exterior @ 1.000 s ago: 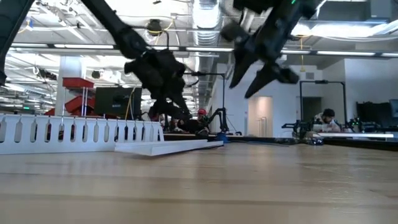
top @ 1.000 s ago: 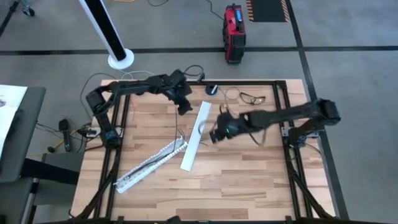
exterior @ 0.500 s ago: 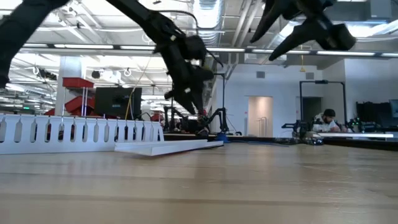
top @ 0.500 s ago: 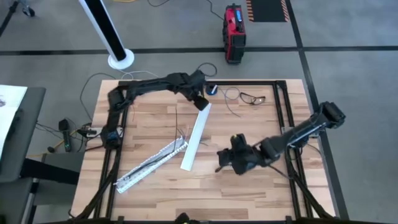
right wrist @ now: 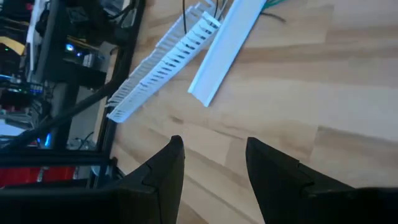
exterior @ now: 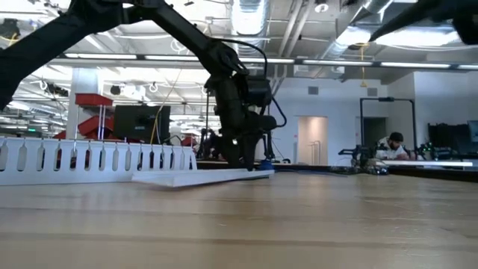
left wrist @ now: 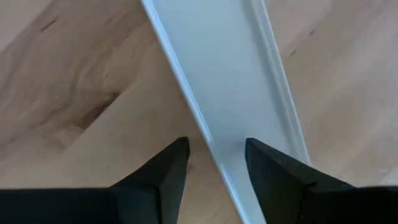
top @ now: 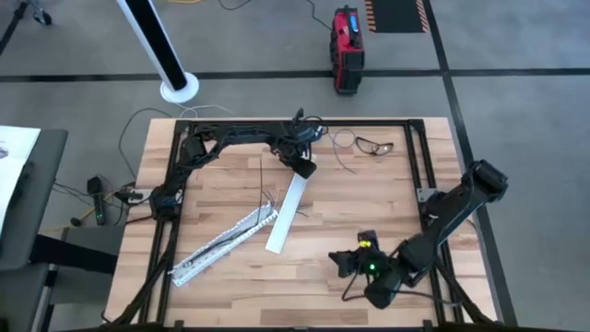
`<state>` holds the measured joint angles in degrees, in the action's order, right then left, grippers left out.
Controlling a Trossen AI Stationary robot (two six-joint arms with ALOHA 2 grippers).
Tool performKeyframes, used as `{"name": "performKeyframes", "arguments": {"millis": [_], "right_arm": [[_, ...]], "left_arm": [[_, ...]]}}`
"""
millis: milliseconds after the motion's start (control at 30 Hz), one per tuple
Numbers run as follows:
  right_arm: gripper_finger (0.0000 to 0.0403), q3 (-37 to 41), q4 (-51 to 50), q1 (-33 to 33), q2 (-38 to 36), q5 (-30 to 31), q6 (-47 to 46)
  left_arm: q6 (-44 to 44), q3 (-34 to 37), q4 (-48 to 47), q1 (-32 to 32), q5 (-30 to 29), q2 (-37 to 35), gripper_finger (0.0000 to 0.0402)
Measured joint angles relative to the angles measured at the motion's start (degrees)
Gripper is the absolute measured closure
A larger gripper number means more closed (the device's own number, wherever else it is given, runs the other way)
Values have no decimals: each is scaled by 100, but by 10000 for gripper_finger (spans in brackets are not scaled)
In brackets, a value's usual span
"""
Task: Ziptie cables
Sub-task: Close the white cable duct
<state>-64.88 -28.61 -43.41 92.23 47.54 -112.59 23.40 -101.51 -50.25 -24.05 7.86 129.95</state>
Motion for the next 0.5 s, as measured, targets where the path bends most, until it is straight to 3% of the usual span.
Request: {"name": "performKeyframes", "arguments": {"millis": [167, 500], "right_arm": [[239, -146, 137, -132, 257, 78, -12], [239, -204, -148, -119, 371, 74, 37]], "left_arm": [[-4, 21, 48, -18, 75, 11, 382], [-201, 54, 362, 117, 751, -510, 401]]}}
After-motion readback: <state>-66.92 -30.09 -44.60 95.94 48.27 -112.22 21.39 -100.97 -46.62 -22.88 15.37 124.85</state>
